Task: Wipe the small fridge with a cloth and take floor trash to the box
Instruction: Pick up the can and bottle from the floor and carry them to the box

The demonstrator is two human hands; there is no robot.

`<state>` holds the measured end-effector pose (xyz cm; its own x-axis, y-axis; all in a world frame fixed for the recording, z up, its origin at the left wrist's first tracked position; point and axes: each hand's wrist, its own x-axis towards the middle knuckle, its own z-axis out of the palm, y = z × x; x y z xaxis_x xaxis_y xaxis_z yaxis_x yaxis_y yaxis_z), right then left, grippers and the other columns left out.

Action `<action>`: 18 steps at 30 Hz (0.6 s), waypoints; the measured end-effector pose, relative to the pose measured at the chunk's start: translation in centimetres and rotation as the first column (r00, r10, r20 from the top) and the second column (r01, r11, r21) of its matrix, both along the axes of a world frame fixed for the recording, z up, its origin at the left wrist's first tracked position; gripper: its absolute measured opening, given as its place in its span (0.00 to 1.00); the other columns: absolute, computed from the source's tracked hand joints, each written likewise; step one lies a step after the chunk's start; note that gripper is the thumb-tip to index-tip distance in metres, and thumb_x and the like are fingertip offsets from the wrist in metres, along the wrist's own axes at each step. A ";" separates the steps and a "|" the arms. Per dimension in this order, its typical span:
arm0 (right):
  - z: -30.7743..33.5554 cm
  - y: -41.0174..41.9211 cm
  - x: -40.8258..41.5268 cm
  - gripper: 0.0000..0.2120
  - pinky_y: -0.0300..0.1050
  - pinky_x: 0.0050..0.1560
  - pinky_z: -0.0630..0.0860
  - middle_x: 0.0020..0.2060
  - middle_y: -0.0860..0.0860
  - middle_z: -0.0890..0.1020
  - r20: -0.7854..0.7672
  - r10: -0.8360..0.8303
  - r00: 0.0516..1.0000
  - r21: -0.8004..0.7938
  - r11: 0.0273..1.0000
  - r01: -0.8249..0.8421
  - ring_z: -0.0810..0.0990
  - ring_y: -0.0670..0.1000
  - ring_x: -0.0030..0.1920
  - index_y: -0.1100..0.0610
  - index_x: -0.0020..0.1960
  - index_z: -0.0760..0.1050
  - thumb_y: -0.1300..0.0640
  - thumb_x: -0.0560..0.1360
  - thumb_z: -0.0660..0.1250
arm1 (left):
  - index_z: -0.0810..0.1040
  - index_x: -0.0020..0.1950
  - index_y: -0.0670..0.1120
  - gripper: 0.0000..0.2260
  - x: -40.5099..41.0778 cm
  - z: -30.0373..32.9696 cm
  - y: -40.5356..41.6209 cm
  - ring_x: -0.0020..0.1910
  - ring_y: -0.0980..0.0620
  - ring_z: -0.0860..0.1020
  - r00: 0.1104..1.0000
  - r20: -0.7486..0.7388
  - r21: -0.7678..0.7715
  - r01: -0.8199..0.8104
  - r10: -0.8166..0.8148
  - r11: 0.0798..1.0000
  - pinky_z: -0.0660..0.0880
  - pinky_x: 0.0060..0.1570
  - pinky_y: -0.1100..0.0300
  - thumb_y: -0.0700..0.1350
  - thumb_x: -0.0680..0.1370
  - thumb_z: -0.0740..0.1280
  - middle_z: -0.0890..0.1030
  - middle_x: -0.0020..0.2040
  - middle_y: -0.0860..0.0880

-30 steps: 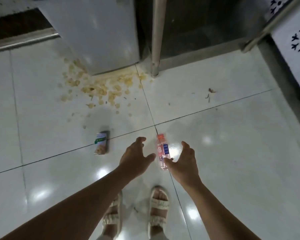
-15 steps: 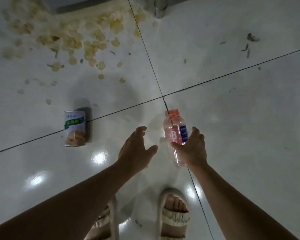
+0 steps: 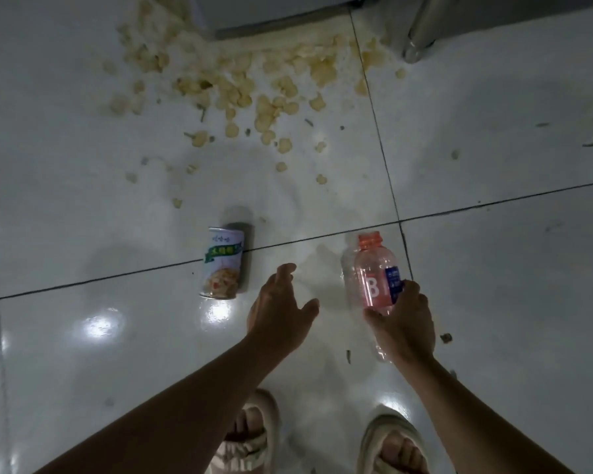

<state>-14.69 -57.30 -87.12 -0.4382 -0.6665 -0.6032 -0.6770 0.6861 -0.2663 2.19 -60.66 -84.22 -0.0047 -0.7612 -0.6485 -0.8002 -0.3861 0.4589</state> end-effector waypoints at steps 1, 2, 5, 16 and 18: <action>0.3 -0.7 1.2 0.32 0.53 0.47 0.79 0.55 0.59 0.75 0.018 0.022 1.000 -0.014 1.000 -0.022 0.77 0.57 0.50 0.61 0.66 0.62 0.52 0.68 0.73 | 0.59 0.72 0.50 0.29 0.9 0.2 -0.3 0.64 0.50 0.71 1.000 0.012 -0.004 -0.028 0.028 1.000 0.72 0.60 0.52 0.51 0.75 0.68 0.70 0.68 0.49; 0.6 -1.3 2.3 0.32 0.54 0.47 0.80 0.54 0.58 0.75 0.033 0.042 0.999 -0.025 0.999 -0.041 0.77 0.57 0.50 0.61 0.65 0.63 0.52 0.68 0.73 | 0.59 0.72 0.50 0.29 1.8 0.3 -0.6 0.65 0.49 0.70 0.998 0.029 -0.010 -0.056 0.056 0.998 0.71 0.61 0.51 0.51 0.75 0.67 0.69 0.68 0.48; 1.1 -3.1 5.8 0.32 0.55 0.49 0.79 0.55 0.57 0.76 0.078 0.085 0.993 -0.046 0.996 -0.082 0.77 0.57 0.51 0.59 0.65 0.63 0.51 0.68 0.74 | 0.59 0.72 0.48 0.28 4.7 0.2 -1.3 0.67 0.47 0.66 0.984 0.101 -0.052 -0.142 0.147 0.988 0.68 0.65 0.50 0.50 0.75 0.67 0.67 0.69 0.47; -0.9 -4.5 11.6 0.33 0.55 0.51 0.78 0.55 0.56 0.77 0.191 0.121 0.974 -0.145 0.985 -0.094 0.78 0.56 0.52 0.59 0.64 0.65 0.51 0.66 0.76 | 0.54 0.73 0.46 0.35 10.5 -5.7 -1.5 0.66 0.44 0.64 0.900 0.248 -0.138 -0.333 0.357 0.933 0.65 0.61 0.47 0.59 0.73 0.66 0.65 0.68 0.44; -1.4 -4.2 11.5 0.33 0.54 0.51 0.79 0.55 0.55 0.77 0.196 0.118 0.973 -0.151 0.985 -0.089 0.78 0.56 0.52 0.59 0.64 0.65 0.51 0.66 0.76 | 0.54 0.73 0.46 0.36 10.4 -6.9 -1.5 0.64 0.42 0.67 0.887 0.256 -0.109 -0.368 0.384 0.923 0.66 0.60 0.46 0.59 0.73 0.66 0.68 0.67 0.43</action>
<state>-3.17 -61.48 -88.52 -0.2397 -0.7858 -0.5701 -0.6640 0.5611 -0.4942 12.55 -62.21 -91.13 0.4566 -0.7065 -0.5407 -0.6954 -0.6625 0.2784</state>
